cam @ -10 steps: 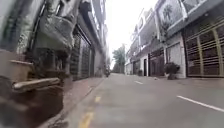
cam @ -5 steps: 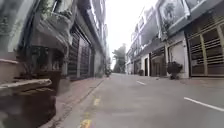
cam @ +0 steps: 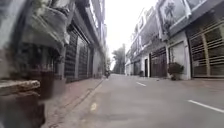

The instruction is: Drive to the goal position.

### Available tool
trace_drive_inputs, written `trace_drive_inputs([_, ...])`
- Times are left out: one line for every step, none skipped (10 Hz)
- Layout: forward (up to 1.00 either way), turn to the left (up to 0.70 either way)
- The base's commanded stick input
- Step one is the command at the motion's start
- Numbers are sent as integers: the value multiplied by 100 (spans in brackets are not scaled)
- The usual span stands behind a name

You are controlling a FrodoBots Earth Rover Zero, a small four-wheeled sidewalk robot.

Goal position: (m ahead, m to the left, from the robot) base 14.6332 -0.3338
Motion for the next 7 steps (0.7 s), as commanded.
trace_drive_inputs([50,0])
trace_drive_inputs([50,0])
trace_drive_inputs([50,0])
trace_drive_inputs([50,0])
trace_drive_inputs([50,0])
trace_drive_inputs([50,0])
trace_drive_inputs([50,0])
